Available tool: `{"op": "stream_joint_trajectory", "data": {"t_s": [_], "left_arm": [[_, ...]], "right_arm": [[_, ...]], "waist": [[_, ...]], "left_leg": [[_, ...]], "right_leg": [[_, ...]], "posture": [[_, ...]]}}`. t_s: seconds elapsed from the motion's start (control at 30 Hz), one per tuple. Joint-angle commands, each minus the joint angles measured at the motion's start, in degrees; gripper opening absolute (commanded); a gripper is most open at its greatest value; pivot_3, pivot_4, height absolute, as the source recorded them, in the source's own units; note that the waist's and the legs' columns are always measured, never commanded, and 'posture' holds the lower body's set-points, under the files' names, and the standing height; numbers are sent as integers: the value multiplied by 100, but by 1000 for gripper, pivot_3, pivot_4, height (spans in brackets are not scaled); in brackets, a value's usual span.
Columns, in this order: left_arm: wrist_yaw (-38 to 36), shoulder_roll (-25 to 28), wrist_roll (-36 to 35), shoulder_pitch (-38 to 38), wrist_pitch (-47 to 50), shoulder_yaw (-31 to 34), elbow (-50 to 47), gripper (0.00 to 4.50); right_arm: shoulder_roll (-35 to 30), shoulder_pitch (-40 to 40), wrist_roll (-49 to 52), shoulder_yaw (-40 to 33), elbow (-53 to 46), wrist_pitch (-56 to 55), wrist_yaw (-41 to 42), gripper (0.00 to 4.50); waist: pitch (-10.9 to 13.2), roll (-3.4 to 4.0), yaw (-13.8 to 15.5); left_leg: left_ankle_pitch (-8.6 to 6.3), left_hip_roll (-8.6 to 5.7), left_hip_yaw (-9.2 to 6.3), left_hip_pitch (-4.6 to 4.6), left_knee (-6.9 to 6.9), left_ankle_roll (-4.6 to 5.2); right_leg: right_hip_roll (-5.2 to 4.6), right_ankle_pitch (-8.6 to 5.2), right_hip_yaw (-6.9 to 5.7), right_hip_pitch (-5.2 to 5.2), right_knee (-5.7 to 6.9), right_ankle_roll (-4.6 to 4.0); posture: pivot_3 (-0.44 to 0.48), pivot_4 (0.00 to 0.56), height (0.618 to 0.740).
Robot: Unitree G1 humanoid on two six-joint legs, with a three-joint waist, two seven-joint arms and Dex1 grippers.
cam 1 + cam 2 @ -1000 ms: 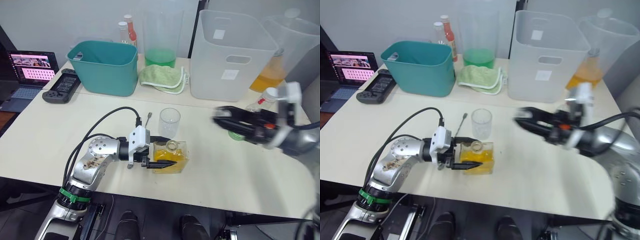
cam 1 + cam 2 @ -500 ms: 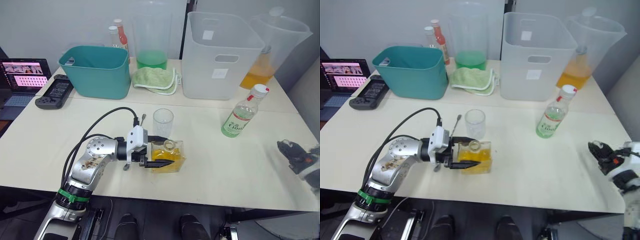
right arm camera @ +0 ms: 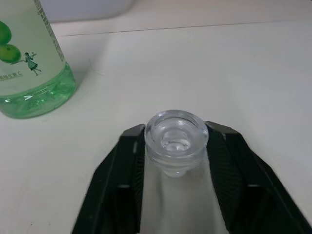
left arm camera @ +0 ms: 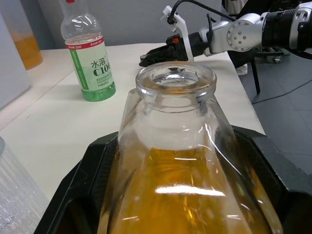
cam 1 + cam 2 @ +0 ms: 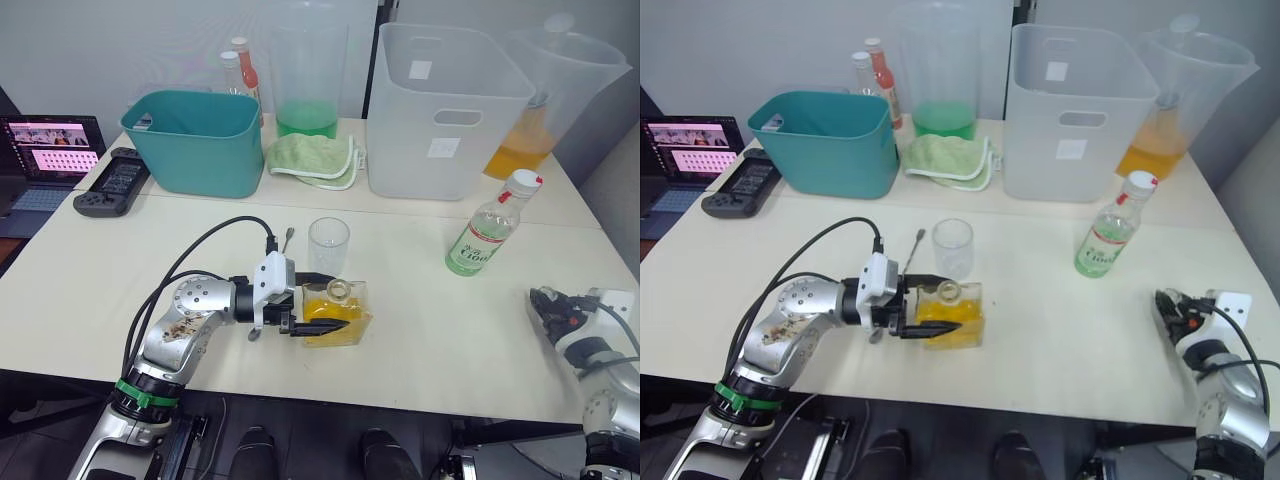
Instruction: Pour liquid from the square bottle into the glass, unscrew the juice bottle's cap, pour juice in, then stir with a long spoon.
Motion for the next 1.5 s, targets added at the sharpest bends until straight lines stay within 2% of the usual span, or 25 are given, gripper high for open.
{"op": "stream_joint_trajectory", "data": {"t_s": [0.03, 0.13, 0.37, 0.53, 0.67, 0.77, 1.0, 1.13, 1.3, 1.4, 1.5], "left_arm": [[124, -24, -17, -62, -11, 73, -138, 2793], [118, -52, -44, -80, -2, 71, -126, 2793], [103, -172, -154, -68, 36, 103, -156, 2793], [-44, -135, -445, -34, 310, 181, -410, 2793], [-138, 3, -593, 25, 523, 193, -631, 2793], [-89, 251, -823, 146, 843, 377, -1012, 2793], [192, 589, -1122, 251, 1275, 756, -1390, 2793], [467, 1014, -1659, 743, 1814, 1429, -2061, 2793], [862, 1309, -2326, 1034, 2334, 2135, -2443, 2793], [1082, 1631, -2650, 1263, 2651, 2790, -2490, 2793], [1184, 1932, -2767, 1392, 2808, 3253, -2381, 2793]], "right_arm": [[-217, 77, 185, -144, -354, 37, 142, 3468], [-375, 194, 370, -299, -728, 159, 267, 4440], [-1013, 642, 1131, -756, -1707, 846, 976, 4475], [-1903, 1141, 1979, -813, -2782, 2067, 2058, 4475], [-2302, 1289, 2406, -805, -3404, 2747, 2305, 4475], [-2753, 1138, 3010, -570, -4238, 3533, 2494, 4475], [-2862, 707, 3602, -203, -4636, 4108, 2659, 4475], [-2880, -215, 3774, 630, -4598, 4237, 2972, 4475], [-2814, -738, 3611, 1151, -4348, 4251, 3252, 4475], [-2813, -1005, 3486, 1465, -4169, 4234, 3473, 4475], [-2829, -1240, 3377, 1640, -4013, 4209, 3645, 4475]], "waist": [[0, 0, -2], [1, 6, -4], [3, 12, 24], [7, 18, -2], [10, 13, -30], [29, 41, -69], [52, 7, -29], [64, 5, -104], [76, -6, -95], [79, -10, -110], [80, -11, -129]], "left_leg": [[0, 0, 0, 0, 0, 0], [0, 0, 0, 0, 0, 0], [0, -3, -2, -4, 1, 0], [0, -4, -5, -5, 0, 0], [0, -4, -7, -5, -1, 0], [0, -4, -7, -11, 0, 0], [0, -4, -12, -18, 2, 0], [-1, -4, -10, -17, 0, 0], [0, -4, -12, -20, -7, 0], [-1, -4, -12, -18, -7, 0], [-1, -4, -12, -19, -9, 0]], "right_leg": [[0, 0, 0, 0, 0, 0], [0, -1, 0, -1, 0, 1], [-1, -4, 0, 3, -5, 6], [-1, -5, 1, 0, -3, 6], [-1, -13, 2, -1, -4, 13], [-1, -11, 2, -8, -1, 10], [0, -26, 3, -8, -4, 32], [0, -24, 3, -17, -1, 27], [0, -27, 1, -17, -1, 24], [0, -27, 2, -20, 1, 23], [0, -29, 2, -25, 1, 22]], "posture": [[0, 150, 733], [0, 150, 733], [0, 150, 733], [0, 150, 733], [0, 150, 733], [0, 150, 733], [0, 150, 733], [0, 150, 733], [0, 150, 733], [0, 150, 733], [0, 150, 733]]}}
